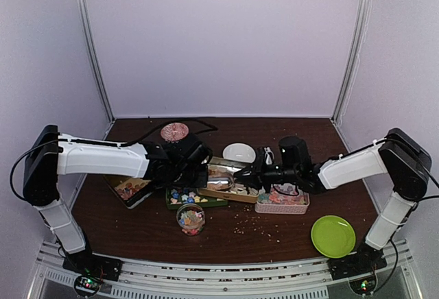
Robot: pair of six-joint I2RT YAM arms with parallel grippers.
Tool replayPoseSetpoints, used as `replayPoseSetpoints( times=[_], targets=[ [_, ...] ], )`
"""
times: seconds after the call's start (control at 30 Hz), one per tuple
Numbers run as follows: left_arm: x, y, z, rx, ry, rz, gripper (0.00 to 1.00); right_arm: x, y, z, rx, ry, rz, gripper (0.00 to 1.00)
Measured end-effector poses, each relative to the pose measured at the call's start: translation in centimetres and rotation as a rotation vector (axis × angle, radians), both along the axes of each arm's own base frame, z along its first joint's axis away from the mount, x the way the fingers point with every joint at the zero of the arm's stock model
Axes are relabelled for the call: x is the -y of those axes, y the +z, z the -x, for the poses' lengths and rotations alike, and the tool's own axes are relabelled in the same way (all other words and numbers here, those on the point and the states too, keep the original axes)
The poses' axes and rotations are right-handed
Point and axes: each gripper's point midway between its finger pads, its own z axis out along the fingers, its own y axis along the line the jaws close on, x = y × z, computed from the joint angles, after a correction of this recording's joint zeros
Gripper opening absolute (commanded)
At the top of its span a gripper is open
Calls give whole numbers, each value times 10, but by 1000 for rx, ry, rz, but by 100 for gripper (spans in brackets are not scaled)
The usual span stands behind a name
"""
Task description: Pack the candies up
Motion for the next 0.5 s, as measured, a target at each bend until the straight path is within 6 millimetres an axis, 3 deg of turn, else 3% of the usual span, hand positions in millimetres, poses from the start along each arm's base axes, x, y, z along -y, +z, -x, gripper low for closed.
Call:
replayPoseSetpoints(
  times=[0.5],
  targets=[
    [-12, 12, -4, 29, 32, -18, 0, 7, 14, 0, 8, -21, -108, 0]
  ],
)
